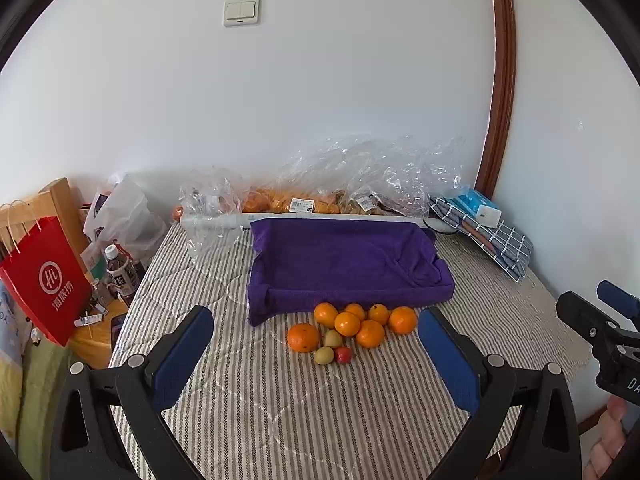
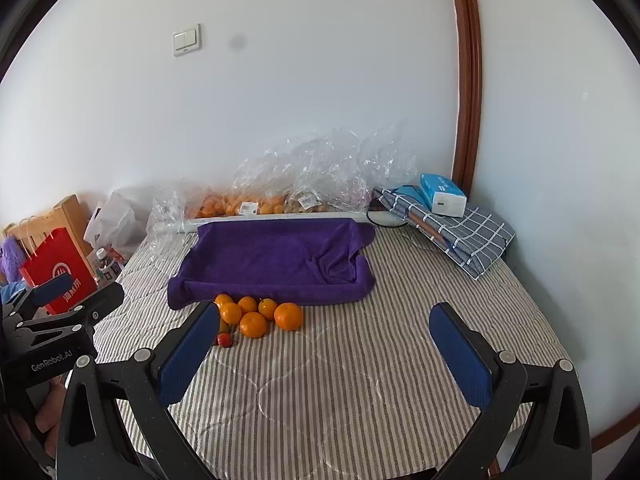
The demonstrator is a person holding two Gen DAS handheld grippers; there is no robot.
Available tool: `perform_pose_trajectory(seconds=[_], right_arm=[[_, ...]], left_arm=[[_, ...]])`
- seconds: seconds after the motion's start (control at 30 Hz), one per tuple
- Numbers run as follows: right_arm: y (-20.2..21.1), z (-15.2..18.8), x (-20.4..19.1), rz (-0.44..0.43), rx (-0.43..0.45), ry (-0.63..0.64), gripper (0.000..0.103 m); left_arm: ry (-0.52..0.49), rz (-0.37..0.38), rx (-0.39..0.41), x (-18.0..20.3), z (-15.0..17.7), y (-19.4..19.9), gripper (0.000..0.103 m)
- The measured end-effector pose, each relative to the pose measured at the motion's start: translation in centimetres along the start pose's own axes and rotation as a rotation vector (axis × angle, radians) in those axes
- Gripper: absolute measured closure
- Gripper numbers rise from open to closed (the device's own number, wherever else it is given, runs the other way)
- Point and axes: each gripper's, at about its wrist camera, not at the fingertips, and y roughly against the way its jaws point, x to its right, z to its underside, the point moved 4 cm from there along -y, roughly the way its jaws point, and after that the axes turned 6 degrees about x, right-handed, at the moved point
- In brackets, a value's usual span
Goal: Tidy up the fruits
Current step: 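Move the right gripper toward the oranges while the left gripper approaches them too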
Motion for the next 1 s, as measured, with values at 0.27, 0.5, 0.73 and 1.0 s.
perform_pose_trajectory(seconds=[0.27, 0.5, 0.73, 1.0], right_arm=[[-3.1, 0.3, 0.4, 0.0, -0.032, -0.017, 0.0], [-6.7, 1.5, 0.9, -0.002, -0.069, -0.024, 0.001], [-10.9, 3.5, 1.2, -0.038, -0.138, -0.047, 0.005], [-15.9, 6.2, 0.6, -0.073, -0.229, -0.062, 0.015]], left_arm=[[-0.019, -0.024, -0.01, -0.1, 0.2, -2.3, 0.0], [0.014, -0.065, -0.057, -2.2, 1.6, -5.7, 0.0], [0.049, -0.122, -0.118, -5.1, 3.6, -9.4, 0.0], [0.026, -0.14, -0.192, -7.0, 6.3, -13.1, 0.002]])
